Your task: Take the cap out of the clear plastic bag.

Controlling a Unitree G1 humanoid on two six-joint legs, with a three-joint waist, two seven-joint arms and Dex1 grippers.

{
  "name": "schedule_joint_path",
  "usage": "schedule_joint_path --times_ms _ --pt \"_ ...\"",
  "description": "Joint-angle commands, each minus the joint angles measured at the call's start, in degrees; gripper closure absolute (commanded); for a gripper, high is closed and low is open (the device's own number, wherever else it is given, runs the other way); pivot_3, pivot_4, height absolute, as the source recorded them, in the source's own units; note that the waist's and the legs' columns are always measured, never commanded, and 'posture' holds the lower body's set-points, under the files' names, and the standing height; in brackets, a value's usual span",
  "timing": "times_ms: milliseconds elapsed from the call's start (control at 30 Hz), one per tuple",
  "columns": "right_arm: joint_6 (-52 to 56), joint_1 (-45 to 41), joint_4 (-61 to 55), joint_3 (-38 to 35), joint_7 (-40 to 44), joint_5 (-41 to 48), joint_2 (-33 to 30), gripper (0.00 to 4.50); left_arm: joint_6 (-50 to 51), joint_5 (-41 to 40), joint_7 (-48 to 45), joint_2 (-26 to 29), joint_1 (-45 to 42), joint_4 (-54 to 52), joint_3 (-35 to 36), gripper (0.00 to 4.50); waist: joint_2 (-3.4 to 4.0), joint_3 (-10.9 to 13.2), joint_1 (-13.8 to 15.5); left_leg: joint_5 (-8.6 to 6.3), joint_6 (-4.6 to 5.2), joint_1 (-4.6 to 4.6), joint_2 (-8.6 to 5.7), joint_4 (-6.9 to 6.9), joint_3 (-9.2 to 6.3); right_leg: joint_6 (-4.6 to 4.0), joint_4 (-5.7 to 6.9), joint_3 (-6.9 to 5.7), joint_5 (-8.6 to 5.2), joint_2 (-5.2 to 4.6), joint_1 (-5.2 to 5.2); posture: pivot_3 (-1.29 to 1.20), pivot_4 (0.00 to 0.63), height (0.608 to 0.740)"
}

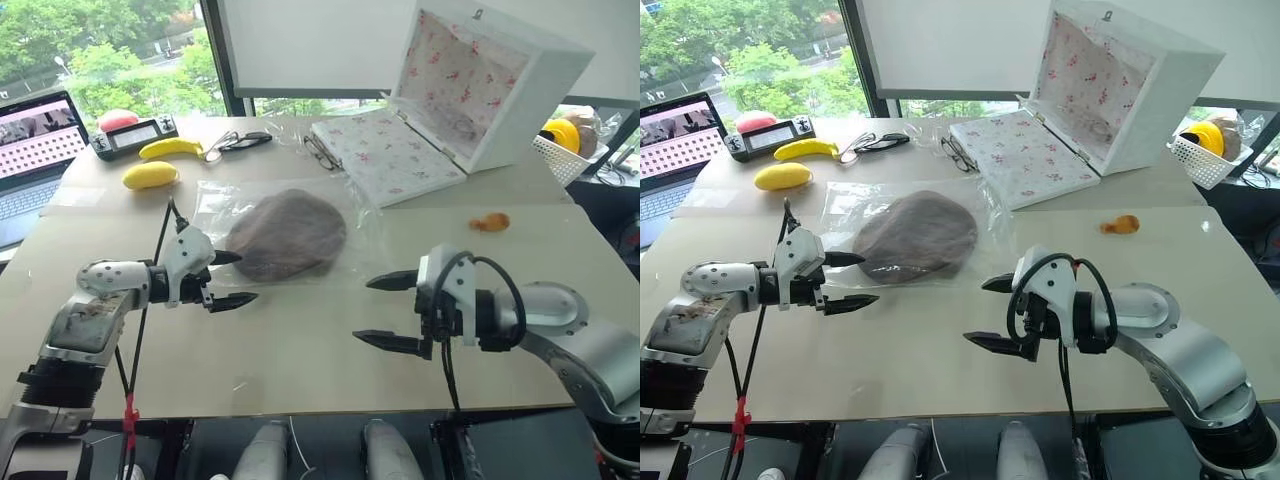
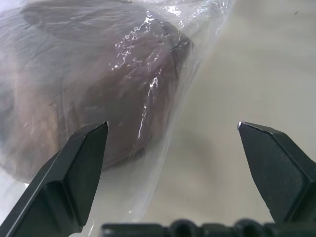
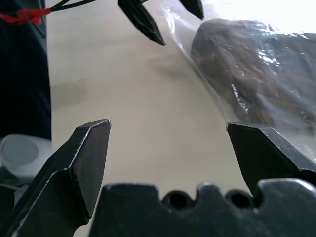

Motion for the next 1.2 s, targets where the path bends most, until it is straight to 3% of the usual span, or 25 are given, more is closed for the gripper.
schedule_joint_path --times_ms 33,233,467,600,1067,1200 --pt "1.91 -0.64 -1.28 -4.57 -2.02 4.0 0.91 0.03 -1.02 -0.03 0.04 -0.13 -1.14 0.05 0.89 0.0 0.0 0.0 0.03 0.0 0.0 0.0 0.0 0.0 0.0 0.0 0.0 0.0 0.0 0.0 0.0 0.0 0.15 0.74" --pt "3.17 -0.18 -0.76 -6.94 -3.32 5.9 0.31 0.03 -2.35 0.48 2.86 -2.72 -2.18 -0.02 1.25 0.0 0.0 0.0 -0.01 0.0 0.0 0.04 0.01 0.0 0.0 0.0 0.01 -0.01 0.01 0.01 0.02 0.0 0.15 0.74" --pt "6.64 -0.46 -1.62 -9.6 -5.59 12.38 0.61 0.03 -14.26 14.03 13.47 -7.58 -2.88 4.89 -5.15 0.0 -0.04 -0.01 0.54 0.0 0.0 0.04 0.0 0.0 0.01 -0.03 -0.01 0.0 0.04 0.01 0.03 0.0 0.15 0.74" --pt "7.74 -0.49 -2.33 -10.66 -6.72 14.8 -0.08 0.03 -19.38 19.51 15.01 -9.23 -2.87 8.25 -9.35 0.0 -0.06 -0.01 1.0 0.0 0.0 0.03 0.0 0.02 0.01 -0.02 -0.02 -0.02 0.06 0.01 0.05 0.0 0.15 0.74" --pt "8.4 1.64 -4.22 -12.52 -11.67 17.81 -2.25 0.03 -22.05 28.31 19.63 -16.71 -9.08 15.39 -15.88 0.0 -0.08 -0.03 1.68 0.0 0.0 0.33 -0.04 0.08 -0.03 0.09 -0.15 -0.1 0.07 0.0 0.54 0.0 0.15 0.74" --pt "8.26 1.65 -4.6 -12.92 -13.01 18.9 -1.9 0.03 -23.14 37.31 27.7 -17.36 -11.73 21.03 -19.03 0.0 -0.09 -0.04 2.27 0.0 0.0 0.43 -0.04 0.08 -0.06 0.09 -0.16 -0.14 0.07 0.0 0.7 0.0 0.15 0.74"
